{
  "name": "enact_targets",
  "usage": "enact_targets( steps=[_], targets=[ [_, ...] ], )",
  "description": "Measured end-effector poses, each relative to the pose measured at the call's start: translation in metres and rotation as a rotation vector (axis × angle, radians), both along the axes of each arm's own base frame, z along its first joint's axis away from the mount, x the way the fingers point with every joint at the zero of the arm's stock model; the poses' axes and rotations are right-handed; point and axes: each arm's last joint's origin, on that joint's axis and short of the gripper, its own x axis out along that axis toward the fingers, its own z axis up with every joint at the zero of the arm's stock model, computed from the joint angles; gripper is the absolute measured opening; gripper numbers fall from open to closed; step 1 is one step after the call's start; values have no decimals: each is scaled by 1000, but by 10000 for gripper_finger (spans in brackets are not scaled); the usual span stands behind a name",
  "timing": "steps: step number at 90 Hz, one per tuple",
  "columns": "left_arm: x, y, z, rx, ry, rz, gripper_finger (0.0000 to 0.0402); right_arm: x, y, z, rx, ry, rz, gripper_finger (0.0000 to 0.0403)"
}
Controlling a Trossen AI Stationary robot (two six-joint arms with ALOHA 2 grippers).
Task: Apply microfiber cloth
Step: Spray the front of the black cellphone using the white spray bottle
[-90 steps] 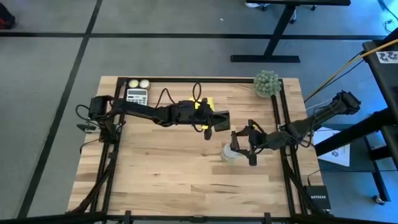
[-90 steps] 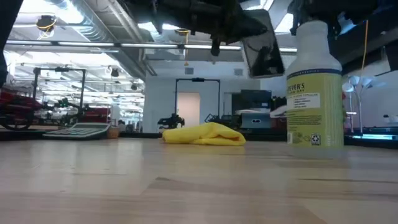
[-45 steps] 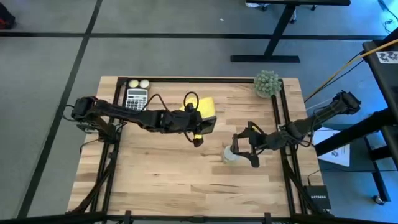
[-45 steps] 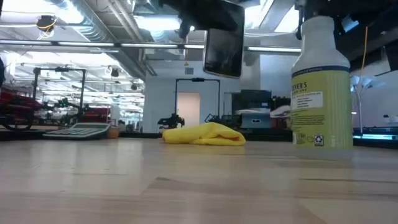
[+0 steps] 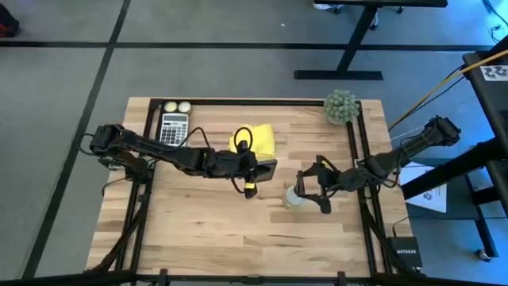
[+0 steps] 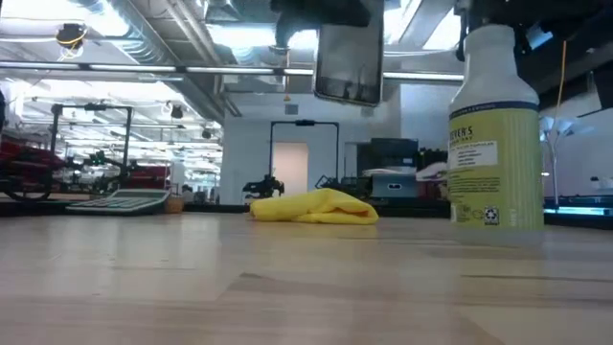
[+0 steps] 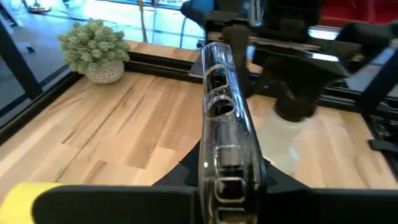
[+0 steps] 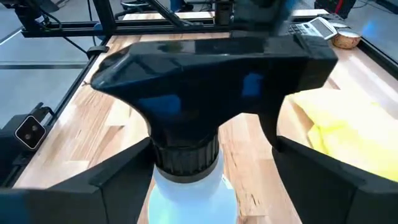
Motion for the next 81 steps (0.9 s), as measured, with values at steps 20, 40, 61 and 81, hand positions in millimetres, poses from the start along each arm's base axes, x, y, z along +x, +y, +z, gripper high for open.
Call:
enact_targets(
  steps=[20, 40, 61, 81],
  targets=[
    [-6, -12, 7, 22, -11, -36, 24, 0, 0, 0, 0, 0, 0, 308],
    [-24, -23, 3, -97, 99, -17, 25, 0, 0, 0, -1, 0, 0, 308],
    [-27, -38, -76, -344, 283, -25, 25, 0, 0, 0, -1, 0, 0, 308],
    [-17, -48, -113, -392, 216, -54, 25, 0, 0, 0, -1, 1, 0, 308]
  ],
)
